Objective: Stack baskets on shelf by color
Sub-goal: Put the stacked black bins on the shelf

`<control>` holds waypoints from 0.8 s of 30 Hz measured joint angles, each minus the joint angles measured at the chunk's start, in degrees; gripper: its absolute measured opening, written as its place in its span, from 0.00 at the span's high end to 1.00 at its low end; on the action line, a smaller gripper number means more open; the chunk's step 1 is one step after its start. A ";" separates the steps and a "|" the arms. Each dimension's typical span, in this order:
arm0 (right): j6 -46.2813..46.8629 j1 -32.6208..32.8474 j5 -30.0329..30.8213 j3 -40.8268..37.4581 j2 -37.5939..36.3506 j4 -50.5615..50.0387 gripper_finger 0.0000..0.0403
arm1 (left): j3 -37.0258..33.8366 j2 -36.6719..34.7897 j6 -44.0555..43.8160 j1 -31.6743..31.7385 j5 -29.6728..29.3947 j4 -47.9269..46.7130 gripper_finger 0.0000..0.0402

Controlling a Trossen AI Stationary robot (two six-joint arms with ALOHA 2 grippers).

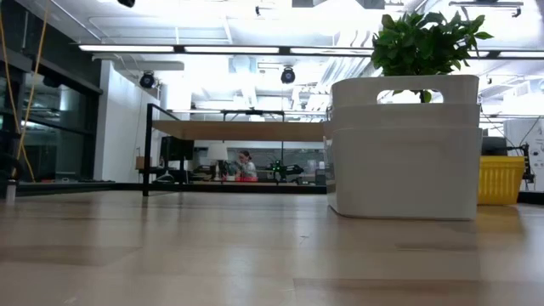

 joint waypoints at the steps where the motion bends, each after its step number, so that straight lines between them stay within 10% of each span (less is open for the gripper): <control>1: -2.40 -0.26 2.30 2.43 -0.16 -0.41 0.98 | 0.00 0.04 0.12 -0.43 -0.56 -0.14 0.55; 13: -29.23 -22.29 37.29 23.97 -0.24 -15.14 0.99 | 0.00 0.06 -0.04 -4.42 -2.96 -0.01 0.55; 24: -45.55 -53.25 25.08 22.06 -0.13 -2.55 0.99 | 0.00 0.06 -0.07 -7.95 -5.57 0.16 0.55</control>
